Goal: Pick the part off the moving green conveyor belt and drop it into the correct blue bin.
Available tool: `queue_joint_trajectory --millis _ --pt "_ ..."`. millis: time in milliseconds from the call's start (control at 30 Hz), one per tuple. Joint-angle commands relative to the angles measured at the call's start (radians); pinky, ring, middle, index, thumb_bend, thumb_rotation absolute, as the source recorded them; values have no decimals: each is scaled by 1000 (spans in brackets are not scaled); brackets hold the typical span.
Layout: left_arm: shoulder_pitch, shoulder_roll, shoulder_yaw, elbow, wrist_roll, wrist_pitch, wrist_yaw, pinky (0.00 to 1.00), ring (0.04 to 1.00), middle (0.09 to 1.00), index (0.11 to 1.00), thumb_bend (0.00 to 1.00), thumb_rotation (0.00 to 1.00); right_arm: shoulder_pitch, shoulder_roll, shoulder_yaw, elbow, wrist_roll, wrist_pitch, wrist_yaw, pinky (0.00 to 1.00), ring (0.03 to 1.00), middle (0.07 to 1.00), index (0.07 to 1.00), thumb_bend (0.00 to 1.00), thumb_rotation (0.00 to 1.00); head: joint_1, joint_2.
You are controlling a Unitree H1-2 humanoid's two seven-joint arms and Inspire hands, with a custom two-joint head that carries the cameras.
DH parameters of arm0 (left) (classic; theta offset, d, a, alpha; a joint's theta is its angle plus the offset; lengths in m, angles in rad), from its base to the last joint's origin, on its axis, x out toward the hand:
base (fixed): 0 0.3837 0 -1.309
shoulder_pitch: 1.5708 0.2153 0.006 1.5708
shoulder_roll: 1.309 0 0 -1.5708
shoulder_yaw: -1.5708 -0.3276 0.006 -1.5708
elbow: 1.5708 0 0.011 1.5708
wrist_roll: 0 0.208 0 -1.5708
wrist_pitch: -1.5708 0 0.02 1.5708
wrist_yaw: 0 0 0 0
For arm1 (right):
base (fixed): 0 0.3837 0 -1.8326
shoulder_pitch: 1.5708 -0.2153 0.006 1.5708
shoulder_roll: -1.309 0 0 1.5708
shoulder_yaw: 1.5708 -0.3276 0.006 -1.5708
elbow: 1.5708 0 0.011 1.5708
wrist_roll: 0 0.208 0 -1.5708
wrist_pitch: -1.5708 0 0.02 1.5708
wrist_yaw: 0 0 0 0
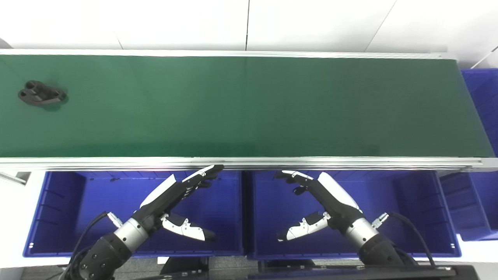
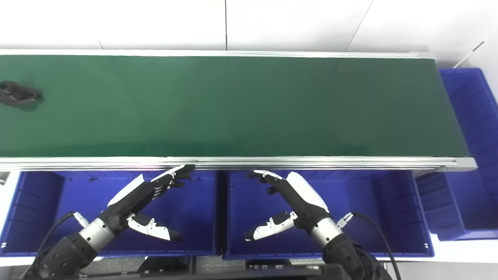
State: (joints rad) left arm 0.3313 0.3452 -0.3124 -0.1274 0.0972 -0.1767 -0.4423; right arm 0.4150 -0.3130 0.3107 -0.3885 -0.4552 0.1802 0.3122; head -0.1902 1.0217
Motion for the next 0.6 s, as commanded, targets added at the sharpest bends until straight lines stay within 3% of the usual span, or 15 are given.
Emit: queue_joint_trajectory --millis 0,567 --pt "-11 11 -3 -27 3 -2 -3 889 939 967 943 919 256 -4 0 -8 -13 3 4 -6 724 865 900 862 953 239 6 -2" --pt "-7 7 -7 -32 -14 10 -6 886 939 967 943 914 246 4 -5 -14 -1 16 -22 -16 741 868 906 864 964 246 35 -10"
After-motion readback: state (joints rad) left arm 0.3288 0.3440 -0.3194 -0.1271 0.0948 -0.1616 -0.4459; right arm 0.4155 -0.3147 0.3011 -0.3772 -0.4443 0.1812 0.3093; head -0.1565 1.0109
